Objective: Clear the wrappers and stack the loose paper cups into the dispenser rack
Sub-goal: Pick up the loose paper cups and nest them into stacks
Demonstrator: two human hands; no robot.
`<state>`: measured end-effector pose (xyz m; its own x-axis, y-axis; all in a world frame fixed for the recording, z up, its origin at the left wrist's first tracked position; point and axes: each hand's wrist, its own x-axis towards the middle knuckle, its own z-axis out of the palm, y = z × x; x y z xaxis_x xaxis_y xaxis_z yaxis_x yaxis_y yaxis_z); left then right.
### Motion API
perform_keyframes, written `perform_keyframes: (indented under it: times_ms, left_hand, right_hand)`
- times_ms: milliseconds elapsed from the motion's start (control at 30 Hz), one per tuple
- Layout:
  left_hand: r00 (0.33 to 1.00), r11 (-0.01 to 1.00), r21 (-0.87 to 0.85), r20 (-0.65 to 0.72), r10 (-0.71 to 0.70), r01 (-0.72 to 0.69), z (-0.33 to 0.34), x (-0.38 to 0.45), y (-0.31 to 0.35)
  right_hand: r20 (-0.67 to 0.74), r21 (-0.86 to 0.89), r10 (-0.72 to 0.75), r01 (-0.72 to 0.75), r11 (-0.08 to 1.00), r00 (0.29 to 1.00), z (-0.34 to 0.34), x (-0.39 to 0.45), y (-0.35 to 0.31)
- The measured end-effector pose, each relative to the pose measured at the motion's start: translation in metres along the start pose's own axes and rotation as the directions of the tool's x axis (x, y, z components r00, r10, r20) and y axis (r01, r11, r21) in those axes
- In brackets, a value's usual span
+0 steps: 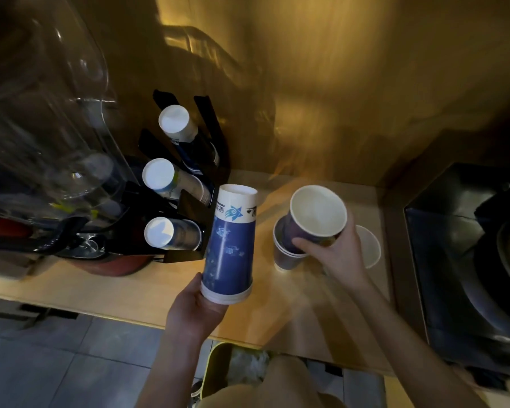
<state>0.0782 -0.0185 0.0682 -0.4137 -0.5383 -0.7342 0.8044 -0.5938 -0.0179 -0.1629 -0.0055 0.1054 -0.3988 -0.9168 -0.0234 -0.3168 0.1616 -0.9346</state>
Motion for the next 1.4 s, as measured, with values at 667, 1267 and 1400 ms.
perform_keyframes:
  times_ms: [667,1267,1400]
  left_hand:
    - [0.939,0.869,0.356,0.12,0.322,-0.343,0.033,-0.019,-0.022]
    - [0.738,0.455,0.615,0.347,0.578,-0.645,0.055,-0.042,-0.041]
    - [0.715,0.483,0.563,0.319,0.622,-0.671,0.048,-0.044,-0.018]
  right_hand:
    - [0.211,-0.511,-0.123,0.216,0.832,0.97,0.003,0.004,-0.012]
    - [0.519,-0.61,-0.601,0.756,0.237,0.607,0.036,-0.005,-0.031]
    - [0.326,-0.609,-0.625,0.663,0.436,0.71,0.005,0.011,-0.031]
